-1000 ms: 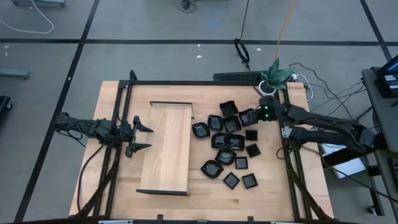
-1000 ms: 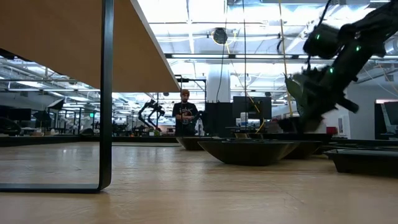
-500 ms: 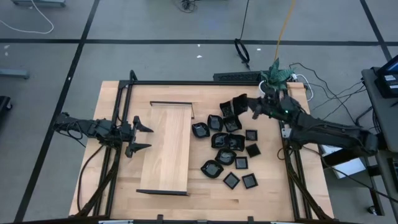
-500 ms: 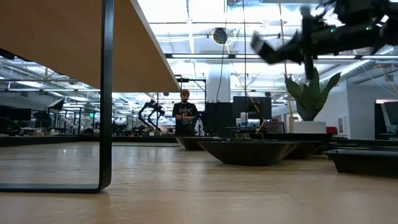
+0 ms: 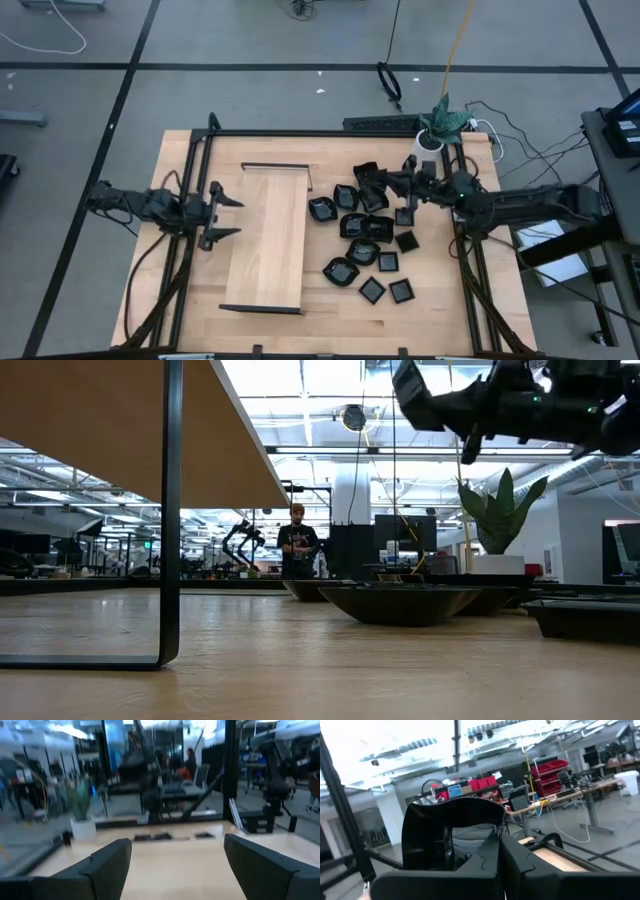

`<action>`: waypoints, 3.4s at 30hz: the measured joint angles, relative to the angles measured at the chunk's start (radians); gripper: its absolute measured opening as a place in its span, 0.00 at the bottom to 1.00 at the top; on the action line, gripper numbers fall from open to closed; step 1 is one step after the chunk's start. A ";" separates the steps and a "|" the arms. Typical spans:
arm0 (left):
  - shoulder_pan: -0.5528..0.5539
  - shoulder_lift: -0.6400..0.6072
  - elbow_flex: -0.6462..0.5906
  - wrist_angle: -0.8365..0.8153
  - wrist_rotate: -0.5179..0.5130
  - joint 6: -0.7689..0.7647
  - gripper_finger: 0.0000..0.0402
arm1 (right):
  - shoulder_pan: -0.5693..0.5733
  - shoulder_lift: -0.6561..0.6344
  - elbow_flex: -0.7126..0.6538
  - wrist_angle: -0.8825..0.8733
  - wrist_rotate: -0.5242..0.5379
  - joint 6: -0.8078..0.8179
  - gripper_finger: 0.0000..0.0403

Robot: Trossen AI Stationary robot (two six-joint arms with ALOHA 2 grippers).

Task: Pick & Place Mini shaped plates
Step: Put the distorted square plate on the shelf

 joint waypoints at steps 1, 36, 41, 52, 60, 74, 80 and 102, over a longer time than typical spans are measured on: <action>0.000 0.000 0.000 0.015 0.000 -0.003 0.80 | 0.014 0.033 0.003 0.039 0.000 -0.021 0.00; 0.048 0.421 -0.009 0.508 -0.342 -0.126 0.80 | 0.195 0.335 0.251 0.140 0.445 -0.850 0.00; 0.092 0.720 0.203 0.416 -0.364 -0.102 0.80 | 0.180 0.410 0.330 0.110 0.445 -0.828 0.00; 0.111 1.297 0.715 0.275 -0.761 0.270 0.80 | 0.171 0.578 0.494 0.226 0.529 -1.032 0.00; 0.151 1.398 0.808 0.357 -0.594 0.276 0.80 | 0.171 0.578 0.493 0.238 0.523 -1.039 0.00; 0.236 1.413 0.808 0.460 -0.544 0.197 0.74 | 0.172 0.578 0.493 0.236 0.520 -1.011 0.00; 0.241 1.413 0.808 0.460 -0.482 0.138 0.46 | 0.174 0.578 0.493 0.233 0.506 -1.011 0.00; 0.138 1.250 0.808 0.351 -0.796 0.304 0.03 | 0.315 0.553 0.492 0.139 0.804 -1.076 0.64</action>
